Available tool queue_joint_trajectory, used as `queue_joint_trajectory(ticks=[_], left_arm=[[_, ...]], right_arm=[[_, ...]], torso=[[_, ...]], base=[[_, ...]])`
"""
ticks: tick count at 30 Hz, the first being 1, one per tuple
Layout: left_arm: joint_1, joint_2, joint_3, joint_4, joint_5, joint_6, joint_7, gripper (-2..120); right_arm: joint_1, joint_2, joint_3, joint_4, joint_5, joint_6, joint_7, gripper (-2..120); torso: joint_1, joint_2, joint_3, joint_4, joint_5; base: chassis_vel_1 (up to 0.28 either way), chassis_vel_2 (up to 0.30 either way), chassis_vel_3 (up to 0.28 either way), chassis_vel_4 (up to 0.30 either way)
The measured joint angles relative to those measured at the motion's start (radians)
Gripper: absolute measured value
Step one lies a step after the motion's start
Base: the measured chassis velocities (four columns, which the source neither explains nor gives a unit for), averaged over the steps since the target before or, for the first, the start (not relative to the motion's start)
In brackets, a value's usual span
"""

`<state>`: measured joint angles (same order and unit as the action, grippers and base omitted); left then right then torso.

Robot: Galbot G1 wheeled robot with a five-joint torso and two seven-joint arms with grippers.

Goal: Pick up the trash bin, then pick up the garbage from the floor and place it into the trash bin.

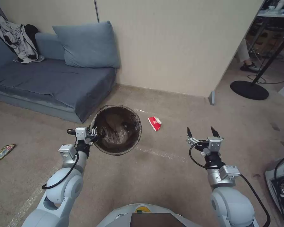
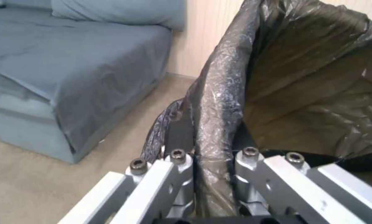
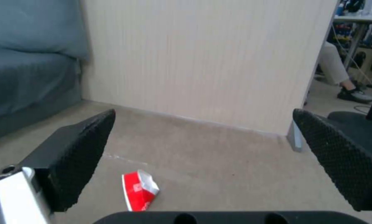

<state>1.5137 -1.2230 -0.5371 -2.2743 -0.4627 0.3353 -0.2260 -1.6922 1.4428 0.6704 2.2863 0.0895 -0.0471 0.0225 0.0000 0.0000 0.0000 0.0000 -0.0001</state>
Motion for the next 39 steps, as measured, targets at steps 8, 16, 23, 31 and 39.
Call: queue_joint_trajectory(ticks=[8,16,23,31,39], left_arm=[[-0.002,-0.003,0.01,0.005,0.0,0.0,0.006,7],[0.007,-0.002,0.008,0.002,-0.001,0.0,0.017,7],[0.015,-0.003,0.011,-0.006,-0.001,0.0,0.018,7],[0.027,-0.008,0.005,-0.009,0.001,-0.001,0.019,7],[0.037,-0.01,-0.001,-0.016,0.002,-0.004,0.02,7]], right_arm=[[-0.003,0.001,0.001,0.0,-0.001,0.003,0.0,100],[-0.004,0.004,-0.002,0.0,-0.003,0.004,-0.002,100],[-0.004,0.003,-0.003,0.001,-0.003,0.006,-0.002,100],[-0.006,0.002,-0.003,0.003,-0.003,0.007,-0.002,100],[-0.007,0.003,-0.005,0.004,-0.004,0.009,-0.003,100]], torso=[[0.0,0.0,0.0,0.0,0.0001],[0.0,0.0,0.0,0.0,0.0001],[0.0,0.0,0.0,0.0,0.0001],[0.0,0.0,0.0,0.0001,0.0],[0.0,0.0,0.0,0.0,0.0002]], base=[[-0.086,0.076,0.083,-0.079],[-0.093,0.096,0.1,-0.095],[-0.108,0.103,0.114,-0.103],[-0.133,0.129,0.129,-0.139],[-0.107,0.095,0.11,-0.102]])
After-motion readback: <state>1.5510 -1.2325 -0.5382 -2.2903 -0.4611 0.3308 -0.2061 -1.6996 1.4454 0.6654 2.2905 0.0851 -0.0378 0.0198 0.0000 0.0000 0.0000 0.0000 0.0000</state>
